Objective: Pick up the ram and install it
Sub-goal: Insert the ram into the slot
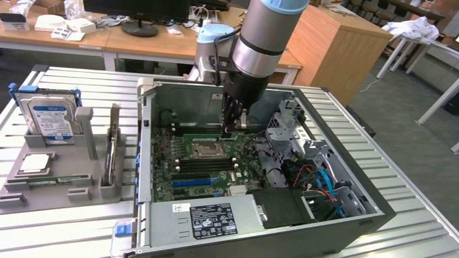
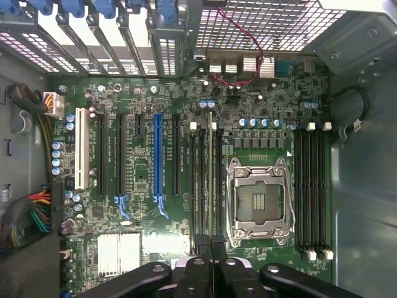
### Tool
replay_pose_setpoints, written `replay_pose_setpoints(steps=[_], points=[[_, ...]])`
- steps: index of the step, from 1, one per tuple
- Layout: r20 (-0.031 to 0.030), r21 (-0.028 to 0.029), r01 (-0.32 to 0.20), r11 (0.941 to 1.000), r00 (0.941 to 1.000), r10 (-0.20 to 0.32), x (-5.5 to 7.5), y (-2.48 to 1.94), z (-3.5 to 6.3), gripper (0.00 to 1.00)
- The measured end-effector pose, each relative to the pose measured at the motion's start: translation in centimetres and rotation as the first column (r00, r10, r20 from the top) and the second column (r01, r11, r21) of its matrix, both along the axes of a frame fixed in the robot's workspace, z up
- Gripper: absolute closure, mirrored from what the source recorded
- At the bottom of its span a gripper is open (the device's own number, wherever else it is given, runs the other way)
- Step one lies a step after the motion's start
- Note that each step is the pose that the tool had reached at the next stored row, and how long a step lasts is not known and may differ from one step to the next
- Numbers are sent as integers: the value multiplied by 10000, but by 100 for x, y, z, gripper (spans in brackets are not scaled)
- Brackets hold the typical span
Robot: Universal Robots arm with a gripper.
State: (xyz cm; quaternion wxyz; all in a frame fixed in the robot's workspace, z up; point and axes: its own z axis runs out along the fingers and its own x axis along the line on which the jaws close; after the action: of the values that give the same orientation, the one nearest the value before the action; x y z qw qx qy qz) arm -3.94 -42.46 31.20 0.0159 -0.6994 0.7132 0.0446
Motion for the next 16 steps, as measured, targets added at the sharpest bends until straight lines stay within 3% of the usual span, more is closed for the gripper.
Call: replay_pose_setpoints(steps=[16], points=[[13, 0, -1, 10000, 10000, 1, 0, -1, -145, 89]])
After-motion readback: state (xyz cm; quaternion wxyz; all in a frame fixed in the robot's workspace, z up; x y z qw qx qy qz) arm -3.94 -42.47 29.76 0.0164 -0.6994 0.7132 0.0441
